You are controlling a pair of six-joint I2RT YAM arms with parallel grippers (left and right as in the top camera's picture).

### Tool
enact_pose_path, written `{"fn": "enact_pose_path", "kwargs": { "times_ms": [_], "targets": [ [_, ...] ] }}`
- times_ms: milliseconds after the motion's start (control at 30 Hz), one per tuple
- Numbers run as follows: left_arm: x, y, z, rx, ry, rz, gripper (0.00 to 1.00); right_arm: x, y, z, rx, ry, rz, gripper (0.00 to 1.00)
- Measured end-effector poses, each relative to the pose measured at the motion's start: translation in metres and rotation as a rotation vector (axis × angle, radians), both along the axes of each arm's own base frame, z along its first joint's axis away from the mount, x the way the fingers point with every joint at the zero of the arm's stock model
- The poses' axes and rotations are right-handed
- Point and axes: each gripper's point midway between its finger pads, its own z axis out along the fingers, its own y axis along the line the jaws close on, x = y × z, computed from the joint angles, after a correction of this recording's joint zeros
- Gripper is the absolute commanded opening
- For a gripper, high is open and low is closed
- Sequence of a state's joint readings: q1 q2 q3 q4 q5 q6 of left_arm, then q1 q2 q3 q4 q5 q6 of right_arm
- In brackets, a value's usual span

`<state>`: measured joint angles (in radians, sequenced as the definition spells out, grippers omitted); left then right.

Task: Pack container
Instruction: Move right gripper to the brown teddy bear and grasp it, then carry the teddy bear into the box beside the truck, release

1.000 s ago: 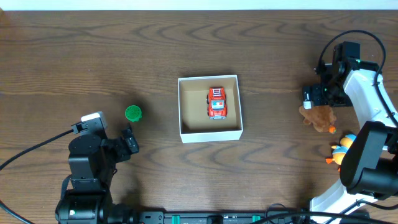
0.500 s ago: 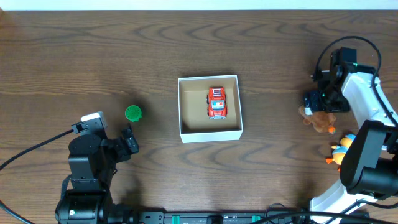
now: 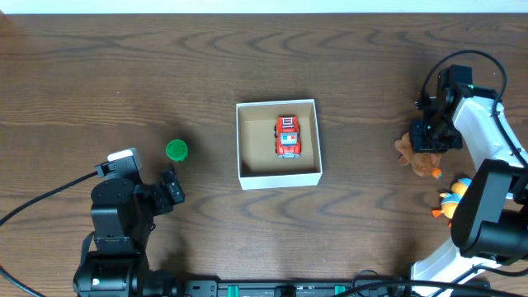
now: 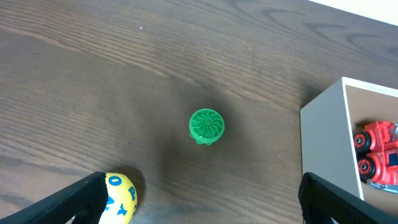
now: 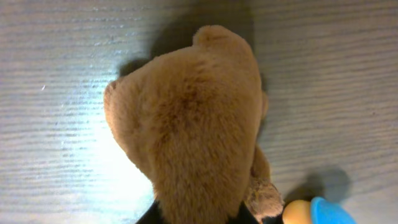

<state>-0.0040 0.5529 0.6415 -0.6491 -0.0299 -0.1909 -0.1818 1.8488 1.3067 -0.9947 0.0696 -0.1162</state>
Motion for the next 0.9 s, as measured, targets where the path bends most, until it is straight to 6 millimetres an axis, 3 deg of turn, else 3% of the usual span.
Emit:
{"fn": "enact_pose_path", "kwargs": {
  "times_ms": [133, 300, 433, 500, 600, 667, 767, 900],
  "targets": [
    [0.000, 0.000, 0.000, 0.000, 0.001, 0.000, 0.98, 0.005, 0.019, 0.024, 0.010, 0.016, 0.010, 0.01],
    [0.000, 0.000, 0.000, 0.000, 0.001, 0.000, 0.98, 0.044, 0.055, 0.089, 0.014, -0.130, 0.025, 0.01],
    [0.000, 0.000, 0.000, 0.000, 0.001, 0.000, 0.98, 0.066, 0.115, 0.159, 0.085, -0.348, 0.058, 0.01],
    [0.000, 0.000, 0.000, 0.000, 0.001, 0.000, 0.98, 0.065, 0.156, 0.190, 0.150, -0.450, 0.083, 0.01],
    [0.000, 0.000, 0.000, 0.000, 0.001, 0.000, 0.98, 0.054, 0.217, 0.219, 0.252, -0.535, 0.129, 0.01],
    [0.000, 0.000, 0.000, 0.000, 0.001, 0.000, 0.98, 0.043, 0.258, 0.227, 0.320, -0.555, 0.156, 0.01],
    [0.000, 0.000, 0.000, 0.000, 0.001, 0.000, 0.98, 0.024, 0.301, 0.221, 0.364, -0.524, 0.145, 0.01],
    [0.000, 0.000, 0.000, 0.000, 0.001, 0.000, 0.98, 0.009, 0.331, 0.200, 0.350, -0.479, 0.073, 0.01]
  ]
}}
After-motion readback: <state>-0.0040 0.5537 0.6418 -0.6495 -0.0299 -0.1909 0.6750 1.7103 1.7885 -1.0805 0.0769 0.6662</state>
